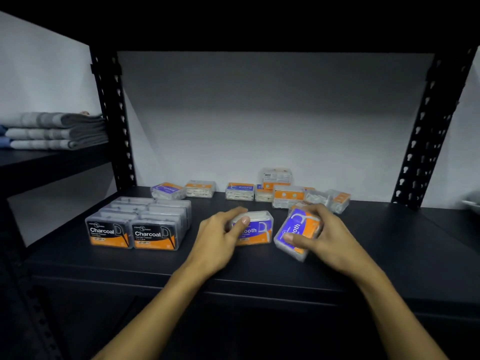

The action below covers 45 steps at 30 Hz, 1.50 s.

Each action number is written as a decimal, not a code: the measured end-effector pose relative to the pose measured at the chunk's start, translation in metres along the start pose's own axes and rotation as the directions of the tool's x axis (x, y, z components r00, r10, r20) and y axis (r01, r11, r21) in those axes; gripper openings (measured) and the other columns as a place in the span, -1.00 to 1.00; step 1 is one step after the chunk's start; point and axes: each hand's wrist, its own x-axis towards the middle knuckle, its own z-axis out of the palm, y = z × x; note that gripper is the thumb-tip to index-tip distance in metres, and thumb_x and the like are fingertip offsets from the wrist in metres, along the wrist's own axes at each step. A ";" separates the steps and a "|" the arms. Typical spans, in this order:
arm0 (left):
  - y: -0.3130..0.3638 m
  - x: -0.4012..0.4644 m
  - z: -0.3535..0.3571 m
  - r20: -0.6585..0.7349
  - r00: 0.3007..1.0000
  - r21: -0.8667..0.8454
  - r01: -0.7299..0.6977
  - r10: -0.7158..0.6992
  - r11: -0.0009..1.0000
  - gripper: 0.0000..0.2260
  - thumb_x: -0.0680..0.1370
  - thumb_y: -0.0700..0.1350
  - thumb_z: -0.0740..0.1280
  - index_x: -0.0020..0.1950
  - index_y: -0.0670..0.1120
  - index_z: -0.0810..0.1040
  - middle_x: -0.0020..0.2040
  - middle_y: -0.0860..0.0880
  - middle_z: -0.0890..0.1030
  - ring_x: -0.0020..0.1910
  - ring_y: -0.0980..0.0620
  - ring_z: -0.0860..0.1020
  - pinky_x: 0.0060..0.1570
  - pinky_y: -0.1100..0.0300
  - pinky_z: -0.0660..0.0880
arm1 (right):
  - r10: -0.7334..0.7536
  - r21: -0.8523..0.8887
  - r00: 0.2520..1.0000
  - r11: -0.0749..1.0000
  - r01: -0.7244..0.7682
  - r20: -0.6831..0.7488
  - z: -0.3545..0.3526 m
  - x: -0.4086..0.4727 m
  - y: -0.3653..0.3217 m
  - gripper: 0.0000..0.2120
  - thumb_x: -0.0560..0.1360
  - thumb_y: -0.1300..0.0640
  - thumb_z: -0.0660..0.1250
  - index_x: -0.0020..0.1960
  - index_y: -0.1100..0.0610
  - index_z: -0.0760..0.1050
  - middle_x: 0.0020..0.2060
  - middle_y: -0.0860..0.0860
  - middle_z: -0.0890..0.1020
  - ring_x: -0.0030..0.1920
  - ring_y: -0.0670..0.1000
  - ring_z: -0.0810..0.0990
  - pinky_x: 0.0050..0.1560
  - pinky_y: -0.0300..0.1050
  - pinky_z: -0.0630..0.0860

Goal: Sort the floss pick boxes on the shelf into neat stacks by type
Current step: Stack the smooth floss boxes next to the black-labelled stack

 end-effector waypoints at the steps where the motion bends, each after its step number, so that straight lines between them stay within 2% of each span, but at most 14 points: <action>1: 0.001 -0.001 -0.004 0.023 1.000 0.026 -0.014 0.013 1.000 -0.64 0.61 0.15 0.28 0.37 0.08 0.55 0.23 0.06 0.63 0.16 0.18 0.56 0.14 0.30 0.47 | -0.015 0.021 1.000 1.000 0.016 -0.025 0.001 0.000 0.001 -0.28 0.30 0.03 0.63 0.38 0.00 0.40 0.13 -0.04 0.62 0.00 -0.12 0.65 0.02 -0.25 0.54; 4: 0.006 0.005 -0.022 0.119 0.993 0.118 -0.030 0.016 0.993 -0.66 0.59 0.12 0.33 0.33 0.06 0.59 0.17 0.09 0.67 0.12 0.19 0.60 0.15 0.24 0.52 | -0.028 0.069 0.998 0.997 0.032 -0.054 0.003 0.001 0.001 -0.20 0.37 0.10 0.59 0.52 0.04 0.32 0.26 0.01 0.58 0.12 -0.06 0.62 0.16 -0.22 0.49; 7: 0.013 0.019 -0.042 0.282 0.957 0.119 0.032 -0.065 0.992 -0.71 0.55 0.08 0.41 0.24 0.03 0.63 0.08 0.10 0.69 0.08 0.18 0.62 0.21 0.08 0.54 | -0.050 0.123 0.997 0.991 0.057 -0.060 0.000 -0.002 -0.002 -0.27 0.41 0.18 0.55 0.51 0.05 0.36 0.21 0.00 0.62 0.03 -0.16 0.63 0.07 -0.34 0.55; 9: 0.016 0.026 -0.051 0.372 0.922 0.124 0.064 -0.106 0.990 -0.71 0.54 0.07 0.42 0.24 0.04 0.62 0.07 0.10 0.68 0.09 0.17 0.62 0.23 0.05 0.53 | -0.061 0.157 0.996 0.985 0.070 -0.060 -0.002 -0.002 -0.002 -0.31 0.41 0.21 0.55 0.48 0.04 0.40 0.18 -0.01 0.65 0.05 -0.15 0.65 0.17 -0.20 0.58; 12: 0.023 0.038 -0.052 0.422 0.901 0.141 0.044 -0.101 0.989 -0.61 0.54 0.12 0.40 0.33 0.01 0.58 0.20 0.06 0.65 0.20 0.12 0.58 0.30 0.03 0.49 | -0.068 0.224 0.996 0.971 0.079 -0.055 0.001 -0.002 -0.002 -0.35 0.41 0.22 0.54 0.46 0.05 0.43 0.18 0.00 0.65 0.14 -0.06 0.65 0.27 0.00 0.55; 14: 0.030 0.044 -0.049 0.445 0.892 0.144 0.022 -0.085 0.989 -0.56 0.55 0.13 0.38 0.37 -0.02 0.55 0.28 0.03 0.61 0.27 0.08 0.55 0.32 0.01 0.48 | -0.082 0.222 0.996 0.971 0.090 -0.047 0.004 -0.001 -0.002 -0.41 0.43 0.20 0.53 0.42 0.01 0.46 0.17 -0.01 0.65 0.13 -0.07 0.65 0.24 -0.02 0.55; 17: 0.032 0.050 -0.043 0.507 0.860 0.196 -0.056 -0.053 0.979 -0.67 0.58 0.07 0.36 0.30 0.00 0.61 0.24 0.05 0.64 0.23 0.09 0.58 0.29 0.01 0.50 | -0.101 0.209 0.994 0.972 0.105 -0.032 0.002 0.000 0.000 -0.54 0.42 0.21 0.53 0.22 -0.09 0.48 0.09 0.03 0.65 0.05 -0.06 0.65 0.14 -0.09 0.58; 19: 0.029 0.051 -0.042 0.523 0.852 0.203 -0.082 -0.038 0.976 -0.72 0.60 0.05 0.35 0.26 0.00 0.63 0.19 0.04 0.67 0.18 0.09 0.60 0.27 0.01 0.52 | -0.090 0.241 0.996 0.967 0.085 0.008 -0.002 -0.001 0.001 -0.56 0.39 0.28 0.54 0.15 0.01 0.43 0.04 0.12 0.66 -0.07 -0.07 0.68 0.00 -0.19 0.62; 22: 0.028 0.052 -0.050 0.541 0.840 0.242 -0.106 -0.044 0.964 -0.73 0.59 0.04 0.35 0.25 -0.03 0.63 0.16 0.02 0.68 0.15 0.07 0.61 0.25 0.05 0.53 | -0.068 0.287 0.990 0.957 0.030 0.121 -0.001 -0.004 0.000 -0.52 0.36 0.33 0.54 0.13 0.17 0.34 -0.01 0.23 0.67 -0.16 -0.02 0.69 -0.09 -0.16 0.65; 24: 0.029 0.054 -0.060 0.571 0.818 0.266 -0.106 -0.068 0.958 -0.77 0.58 0.01 0.38 0.19 -0.02 0.65 0.07 0.07 0.69 0.10 0.10 0.63 0.22 0.10 0.53 | -0.099 0.240 0.982 0.969 0.058 0.163 0.006 -0.005 -0.001 -0.51 0.35 0.27 0.58 0.15 0.12 0.39 -0.01 0.17 0.67 -0.13 -0.01 0.68 -0.02 -0.09 0.65; 28: 0.027 0.059 -0.078 0.618 0.779 0.337 -0.145 -0.103 0.930 -0.89 0.55 0.06 0.41 0.05 0.13 0.65 -0.04 0.20 0.69 0.07 0.14 0.64 0.25 0.02 0.53 | -0.193 0.091 0.960 0.980 0.178 0.204 0.021 -0.006 -0.011 -0.59 0.37 0.15 0.59 0.17 -0.02 0.56 0.04 -0.09 0.66 -0.02 -0.13 0.65 0.04 -0.25 0.58; 36: 0.018 0.053 -0.086 0.614 0.779 0.282 -0.070 -0.124 0.957 -0.76 0.56 0.01 0.40 0.20 0.00 0.64 0.10 0.04 0.71 0.13 0.09 0.64 0.27 0.00 0.52 | -0.215 0.130 0.949 0.973 0.189 0.230 0.034 -0.002 -0.019 -0.59 0.34 0.13 0.59 0.14 0.02 0.58 0.00 -0.08 0.67 0.02 -0.13 0.64 0.00 -0.21 0.62; 40: 0.018 0.053 -0.087 0.626 0.771 0.258 -0.064 -0.116 0.964 -0.73 0.60 -0.03 0.36 0.29 -0.01 0.60 0.16 0.01 0.68 0.17 0.07 0.62 0.26 0.01 0.53 | -0.218 0.168 0.948 0.969 0.182 0.230 0.034 0.000 -0.018 -0.51 0.26 0.01 0.57 0.17 0.03 0.58 0.01 -0.07 0.68 0.03 -0.12 0.66 0.02 -0.19 0.63; 45: 0.023 0.041 -0.077 0.688 0.717 0.240 -0.080 -0.111 0.968 -0.64 0.63 0.06 0.27 0.43 0.06 0.45 0.30 0.07 0.56 0.26 0.10 0.53 0.33 0.05 0.46 | -0.252 0.214 0.939 0.955 0.203 0.235 0.035 0.001 -0.019 -0.56 0.32 0.12 0.57 0.18 0.03 0.59 0.00 -0.11 0.67 0.05 -0.15 0.63 -0.02 -0.29 0.60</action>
